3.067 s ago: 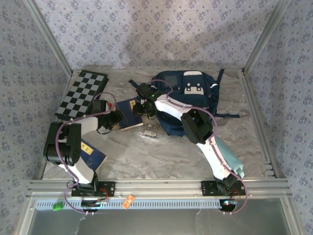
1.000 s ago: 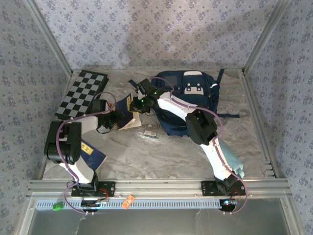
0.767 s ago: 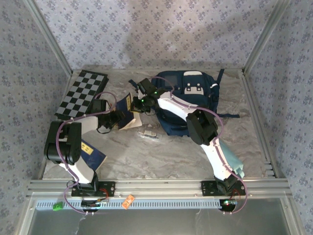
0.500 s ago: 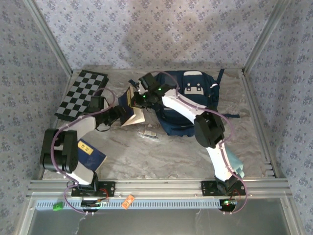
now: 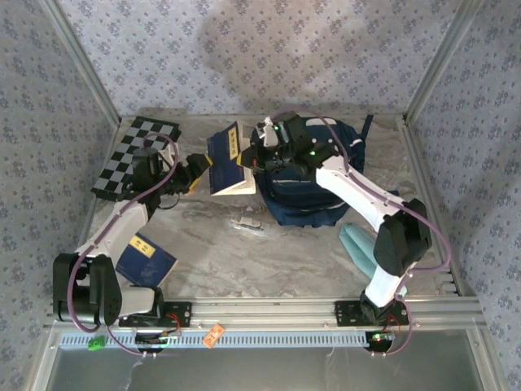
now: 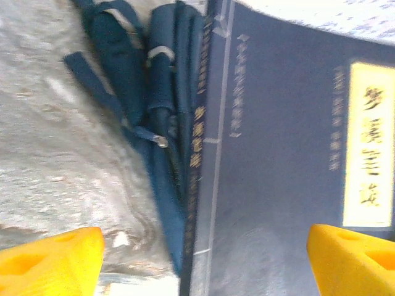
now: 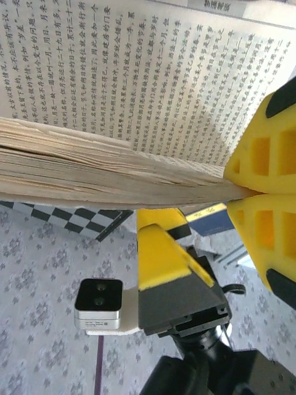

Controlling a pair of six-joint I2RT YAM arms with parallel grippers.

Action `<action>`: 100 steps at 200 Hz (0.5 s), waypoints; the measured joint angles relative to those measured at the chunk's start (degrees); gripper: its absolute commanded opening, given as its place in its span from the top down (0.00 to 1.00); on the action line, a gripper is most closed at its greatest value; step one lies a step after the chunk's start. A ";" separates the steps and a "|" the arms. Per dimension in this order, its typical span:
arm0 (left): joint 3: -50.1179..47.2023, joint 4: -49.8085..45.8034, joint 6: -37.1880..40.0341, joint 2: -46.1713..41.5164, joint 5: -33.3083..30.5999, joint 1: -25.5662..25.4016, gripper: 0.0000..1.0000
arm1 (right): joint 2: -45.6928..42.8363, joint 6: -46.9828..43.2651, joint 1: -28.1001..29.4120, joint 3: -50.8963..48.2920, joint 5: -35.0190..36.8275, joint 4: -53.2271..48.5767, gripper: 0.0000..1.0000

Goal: Pack the student bag
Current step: Pass the book.

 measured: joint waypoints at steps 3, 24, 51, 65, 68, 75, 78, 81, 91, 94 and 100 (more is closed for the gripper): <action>0.00 0.63 -0.48 0.00 0.39 -0.11 0.13 | -0.39 0.11 -0.13 -0.61 -0.37 0.52 0.98; 0.00 4.00 -2.99 -0.33 2.25 -2.38 0.13 | -2.10 2.21 -0.74 -3.32 -2.38 3.72 0.98; 0.00 6.78 -5.18 -0.63 3.56 -5.01 0.17 | -4.55 5.62 -1.40 -7.30 -4.76 9.27 0.97; 0.00 7.54 -6.56 -0.61 3.65 -5.31 0.21 | -5.31 7.28 -1.79 -8.70 -5.90 12.09 0.97; 0.00 7.76 -6.67 -0.59 3.72 -5.33 0.23 | -5.42 7.56 -1.88 -8.90 -6.08 12.57 0.97; 0.00 8.48 -7.39 -0.55 3.80 -5.62 0.25 | -5.62 8.15 -2.05 -9.33 -6.47 13.64 0.97; 0.00 9.05 -7.87 -0.52 3.85 -5.66 0.26 | -5.62 8.37 -2.12 -9.44 -6.62 14.01 0.97; 0.00 9.51 -8.26 -0.50 3.98 -5.73 0.27 | -5.62 8.55 -2.21 -9.53 -6.75 14.29 0.98; 0.00 10.99 -9.55 -0.46 4.17 -6.10 0.35 | -5.62 8.83 -2.43 -9.75 -7.10 14.99 0.98; 0.00 11.21 -9.66 -0.46 4.15 -6.25 0.38 | -5.62 8.96 -2.56 -9.86 -7.21 15.10 0.98; 0.00 11.65 -10.34 -0.46 4.24 -6.40 0.42 | -5.64 9.05 -2.86 -10.10 -7.30 15.41 0.97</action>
